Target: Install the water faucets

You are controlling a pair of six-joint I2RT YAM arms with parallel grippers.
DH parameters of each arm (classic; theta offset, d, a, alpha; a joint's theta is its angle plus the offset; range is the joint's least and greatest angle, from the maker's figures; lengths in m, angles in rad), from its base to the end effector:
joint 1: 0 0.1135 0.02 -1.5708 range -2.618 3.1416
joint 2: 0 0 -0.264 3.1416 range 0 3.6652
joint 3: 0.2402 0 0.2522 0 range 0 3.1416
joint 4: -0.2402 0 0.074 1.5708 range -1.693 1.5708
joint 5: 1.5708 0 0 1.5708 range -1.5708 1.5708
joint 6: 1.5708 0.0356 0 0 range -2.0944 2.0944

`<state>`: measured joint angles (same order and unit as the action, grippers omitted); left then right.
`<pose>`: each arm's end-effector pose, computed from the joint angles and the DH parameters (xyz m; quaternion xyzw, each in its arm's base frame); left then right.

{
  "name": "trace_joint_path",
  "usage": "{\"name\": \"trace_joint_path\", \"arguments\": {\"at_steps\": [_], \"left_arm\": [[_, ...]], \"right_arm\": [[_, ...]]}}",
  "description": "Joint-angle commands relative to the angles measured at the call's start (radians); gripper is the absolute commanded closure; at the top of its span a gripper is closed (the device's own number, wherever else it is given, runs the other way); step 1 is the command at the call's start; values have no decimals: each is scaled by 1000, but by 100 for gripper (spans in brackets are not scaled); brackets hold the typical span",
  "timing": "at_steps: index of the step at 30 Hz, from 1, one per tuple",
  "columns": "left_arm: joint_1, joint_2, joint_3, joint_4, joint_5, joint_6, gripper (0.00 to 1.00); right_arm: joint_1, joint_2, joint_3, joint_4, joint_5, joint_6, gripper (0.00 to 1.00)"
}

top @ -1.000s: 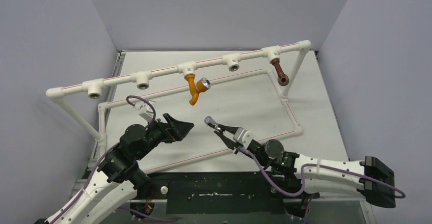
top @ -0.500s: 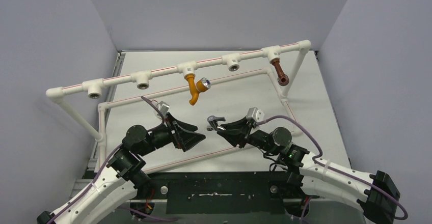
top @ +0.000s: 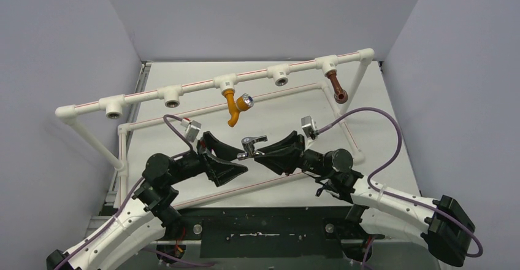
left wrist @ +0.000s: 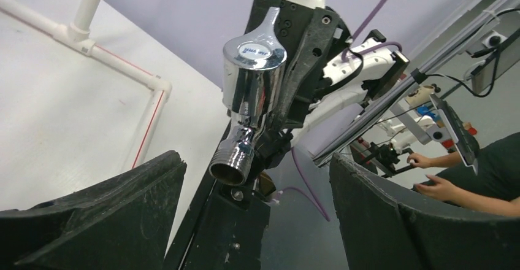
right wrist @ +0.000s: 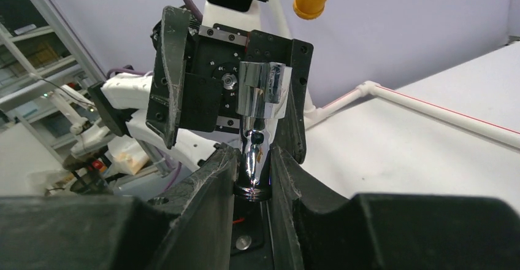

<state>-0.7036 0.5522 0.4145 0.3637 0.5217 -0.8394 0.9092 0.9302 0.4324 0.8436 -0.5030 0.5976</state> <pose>0.1016 -0.1095 0.3013 0.1605 0.6141 -0.6422 0.4299 0.1124 0.1723 0.2966 -0.2875 0.5185 0.6465 0.4801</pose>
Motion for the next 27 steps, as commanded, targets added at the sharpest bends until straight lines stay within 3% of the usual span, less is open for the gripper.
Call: {"name": "trace_joint_path", "arguments": {"at_steps": [1, 20, 23, 27], "left_arm": [[3, 11, 1, 201, 56, -65, 16], [3, 24, 15, 259, 47, -92, 48], [3, 29, 15, 268, 50, -93, 57], [3, 37, 14, 278, 56, -96, 78]], "right_arm": [[0, 61, 58, 304, -30, 130, 100], [27, 88, 49, 355, 16, 149, 100], [28, 95, 47, 366, 16, 157, 100], [29, 96, 44, 373, 17, 163, 100]]}}
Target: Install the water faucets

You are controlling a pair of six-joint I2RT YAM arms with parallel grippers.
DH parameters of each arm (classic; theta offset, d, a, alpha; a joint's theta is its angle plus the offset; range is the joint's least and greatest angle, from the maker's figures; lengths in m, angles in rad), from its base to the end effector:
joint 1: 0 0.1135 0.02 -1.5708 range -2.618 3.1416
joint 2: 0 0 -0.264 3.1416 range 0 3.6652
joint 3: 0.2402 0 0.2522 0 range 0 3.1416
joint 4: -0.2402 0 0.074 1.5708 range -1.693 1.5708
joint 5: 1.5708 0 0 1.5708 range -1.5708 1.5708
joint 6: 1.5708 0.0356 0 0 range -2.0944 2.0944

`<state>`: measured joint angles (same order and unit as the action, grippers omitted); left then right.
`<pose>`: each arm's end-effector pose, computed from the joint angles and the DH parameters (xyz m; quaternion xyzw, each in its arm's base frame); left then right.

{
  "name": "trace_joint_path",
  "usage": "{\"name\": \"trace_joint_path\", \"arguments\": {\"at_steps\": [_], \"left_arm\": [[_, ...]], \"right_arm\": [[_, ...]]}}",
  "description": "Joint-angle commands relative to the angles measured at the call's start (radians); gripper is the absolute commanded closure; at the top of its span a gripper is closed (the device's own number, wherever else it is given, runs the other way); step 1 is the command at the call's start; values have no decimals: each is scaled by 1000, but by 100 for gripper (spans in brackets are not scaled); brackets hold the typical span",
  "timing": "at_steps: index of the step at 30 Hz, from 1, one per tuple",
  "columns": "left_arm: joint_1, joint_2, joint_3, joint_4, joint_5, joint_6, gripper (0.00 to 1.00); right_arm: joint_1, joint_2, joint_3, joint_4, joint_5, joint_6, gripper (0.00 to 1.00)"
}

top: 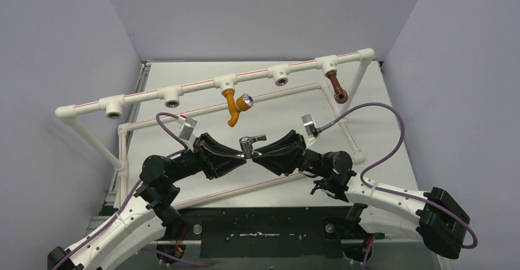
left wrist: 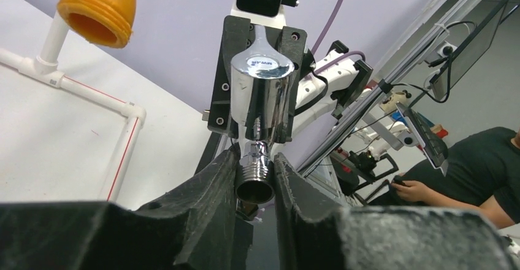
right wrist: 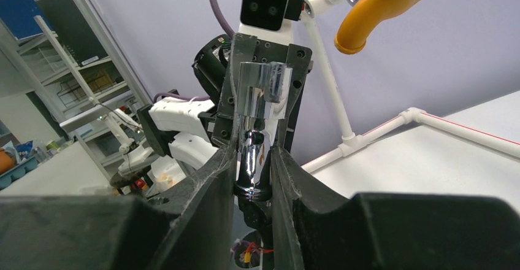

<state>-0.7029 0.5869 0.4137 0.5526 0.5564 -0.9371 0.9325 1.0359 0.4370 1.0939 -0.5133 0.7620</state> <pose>0.1012 -0.1104 0.3152 0.1627 0.5624 -0.6871 0.4303 0.1135 0.1823 0.3020 -0.2594 0.4752 0.7086 0.4525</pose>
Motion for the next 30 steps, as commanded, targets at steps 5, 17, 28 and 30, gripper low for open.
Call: {"name": "trace_joint_path", "arguments": {"at_steps": [5, 17, 28, 30], "left_arm": [[3, 14, 19, 90, 23, -5, 100], [3, 4, 19, 55, 8, -3, 100], [2, 1, 23, 18, 27, 3, 100], [2, 2, 25, 18, 39, 3, 100]], "right_arm": [[7, -10, 33, 113, 24, -7, 100], [5, -97, 39, -44, 14, -73, 49], [-22, -193, 170, -482, -76, -212, 30], [-28, -187, 206, -551, -108, -228, 30]]}}
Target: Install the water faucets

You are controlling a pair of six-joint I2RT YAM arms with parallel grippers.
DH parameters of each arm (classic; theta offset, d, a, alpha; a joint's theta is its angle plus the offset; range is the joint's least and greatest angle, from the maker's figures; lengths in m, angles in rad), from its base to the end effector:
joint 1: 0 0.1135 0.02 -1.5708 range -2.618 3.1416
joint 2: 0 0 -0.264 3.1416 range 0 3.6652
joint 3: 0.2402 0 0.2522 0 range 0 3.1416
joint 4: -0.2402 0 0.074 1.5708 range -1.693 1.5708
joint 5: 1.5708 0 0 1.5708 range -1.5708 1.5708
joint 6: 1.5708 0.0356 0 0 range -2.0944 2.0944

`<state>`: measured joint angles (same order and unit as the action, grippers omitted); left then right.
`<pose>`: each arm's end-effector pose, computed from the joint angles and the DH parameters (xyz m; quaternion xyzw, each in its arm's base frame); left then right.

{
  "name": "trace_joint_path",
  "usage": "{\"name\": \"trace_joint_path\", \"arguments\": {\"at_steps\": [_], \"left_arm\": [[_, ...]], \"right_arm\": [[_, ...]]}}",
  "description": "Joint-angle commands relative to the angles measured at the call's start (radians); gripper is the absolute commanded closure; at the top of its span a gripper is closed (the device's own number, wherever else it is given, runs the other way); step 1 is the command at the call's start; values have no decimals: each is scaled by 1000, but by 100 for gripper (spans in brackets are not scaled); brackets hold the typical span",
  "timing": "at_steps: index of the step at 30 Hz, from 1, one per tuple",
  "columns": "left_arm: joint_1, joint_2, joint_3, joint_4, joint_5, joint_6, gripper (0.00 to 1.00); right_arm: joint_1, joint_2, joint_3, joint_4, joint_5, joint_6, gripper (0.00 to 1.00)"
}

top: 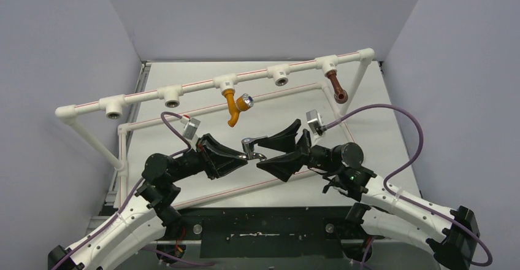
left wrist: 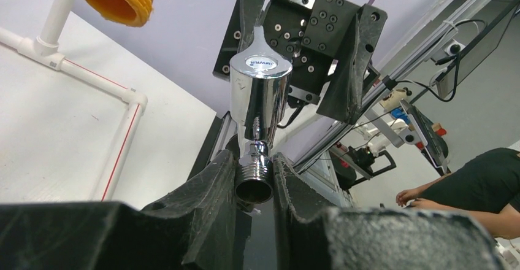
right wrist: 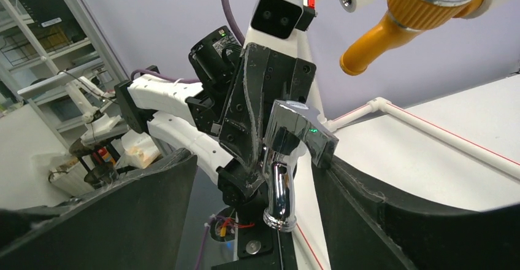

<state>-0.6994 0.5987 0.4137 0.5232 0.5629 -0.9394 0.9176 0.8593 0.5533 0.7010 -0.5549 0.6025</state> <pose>0.1040 -0.1124 0.3107 0.1586 0.5784 -0.6824 0.4178 0.1039 0.1667 0.3370 -0.3088 0.4910 0.6615 0.4754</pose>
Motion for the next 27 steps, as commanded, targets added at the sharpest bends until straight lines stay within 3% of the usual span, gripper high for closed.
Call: {"name": "trace_joint_path", "arguments": {"at_steps": [1, 8, 27], "left_arm": [[-2, -10, 25, 47, 38, 5, 100], [-1, -23, 29, 41, 56, 7, 100], [-1, -28, 37, 46, 70, 7, 100]], "right_arm": [[-14, -4, 108, -194, -83, -77, 30], [-23, 29, 194, -368, -159, -105, 35], [-24, 62, 202, -305, -191, -55, 58]]}}
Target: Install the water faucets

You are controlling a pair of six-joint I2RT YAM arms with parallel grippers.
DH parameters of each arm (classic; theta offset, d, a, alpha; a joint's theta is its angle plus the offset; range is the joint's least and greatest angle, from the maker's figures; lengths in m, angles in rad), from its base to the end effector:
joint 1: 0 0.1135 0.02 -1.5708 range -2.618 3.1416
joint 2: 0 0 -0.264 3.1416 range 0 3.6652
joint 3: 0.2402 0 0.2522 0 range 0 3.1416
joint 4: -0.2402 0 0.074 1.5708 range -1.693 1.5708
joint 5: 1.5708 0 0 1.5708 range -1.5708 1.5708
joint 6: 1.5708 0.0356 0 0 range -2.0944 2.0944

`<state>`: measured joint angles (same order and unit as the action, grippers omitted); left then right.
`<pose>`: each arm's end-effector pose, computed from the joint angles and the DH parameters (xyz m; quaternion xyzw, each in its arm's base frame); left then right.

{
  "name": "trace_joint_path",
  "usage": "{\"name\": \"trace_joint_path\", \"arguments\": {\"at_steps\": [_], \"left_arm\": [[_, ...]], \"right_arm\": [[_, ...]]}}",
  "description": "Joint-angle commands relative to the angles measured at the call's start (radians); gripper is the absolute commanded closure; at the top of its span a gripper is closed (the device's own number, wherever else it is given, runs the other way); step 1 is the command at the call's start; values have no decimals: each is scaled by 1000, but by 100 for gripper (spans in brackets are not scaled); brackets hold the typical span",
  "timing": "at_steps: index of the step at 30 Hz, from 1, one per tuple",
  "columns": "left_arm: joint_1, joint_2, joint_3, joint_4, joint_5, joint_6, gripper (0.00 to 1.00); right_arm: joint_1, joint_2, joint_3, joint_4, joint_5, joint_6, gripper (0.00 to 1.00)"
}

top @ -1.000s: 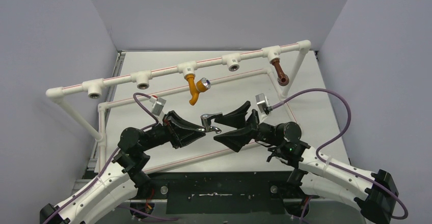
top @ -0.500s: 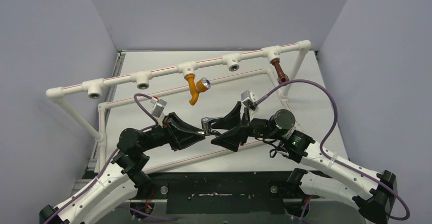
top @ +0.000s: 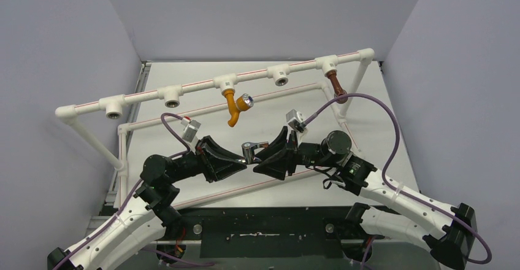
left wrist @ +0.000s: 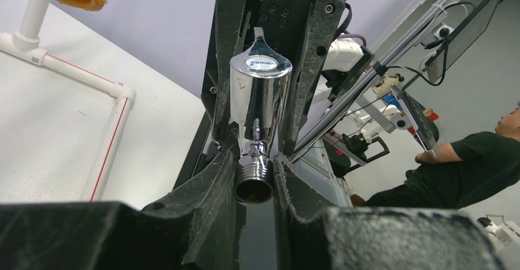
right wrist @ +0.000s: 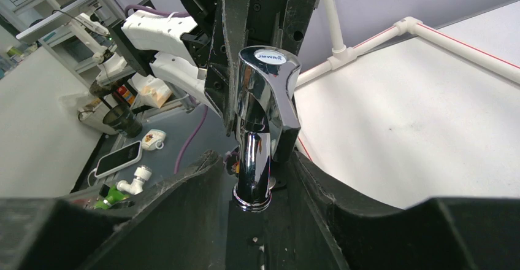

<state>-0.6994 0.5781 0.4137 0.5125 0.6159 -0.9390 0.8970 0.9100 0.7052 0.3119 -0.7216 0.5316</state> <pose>0.0994 -0.1105 0.3120 0.1811 0.5727 -0.6889 0.4057 0.1128 0.1789 0.3416 -0.3718 0.5671 0.6342 0.3714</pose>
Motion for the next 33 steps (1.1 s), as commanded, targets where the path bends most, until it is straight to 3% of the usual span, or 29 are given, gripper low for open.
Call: {"name": "trace_joint_path", "arguments": {"at_steps": [1, 17, 19, 24, 29, 30, 32, 33], "left_arm": [[-1, -6, 37, 57, 16, 6, 100], [-1, 5, 36, 60, 13, 6, 100], [-1, 5, 37, 60, 13, 6, 100], [-2, 6, 35, 58, 15, 5, 100], [-1, 8, 34, 50, 12, 6, 100], [-1, 8, 35, 47, 10, 6, 93], [-2, 8, 40, 30, 3, 13, 62], [0, 7, 50, 10, -1, 24, 55]], "right_arm": [[-4, 14, 52, 86, -25, 16, 58], [-3, 15, 56, 106, -38, 21, 70], [-4, 13, 53, 106, -37, 21, 75], [-4, 12, 51, 100, -33, 15, 100], [-3, -8, 39, 100, -10, -5, 100], [-3, -15, 39, 94, -2, -13, 100], [-3, -30, 41, 70, 14, -32, 100], [-2, -39, 45, 51, 25, -45, 100]]}}
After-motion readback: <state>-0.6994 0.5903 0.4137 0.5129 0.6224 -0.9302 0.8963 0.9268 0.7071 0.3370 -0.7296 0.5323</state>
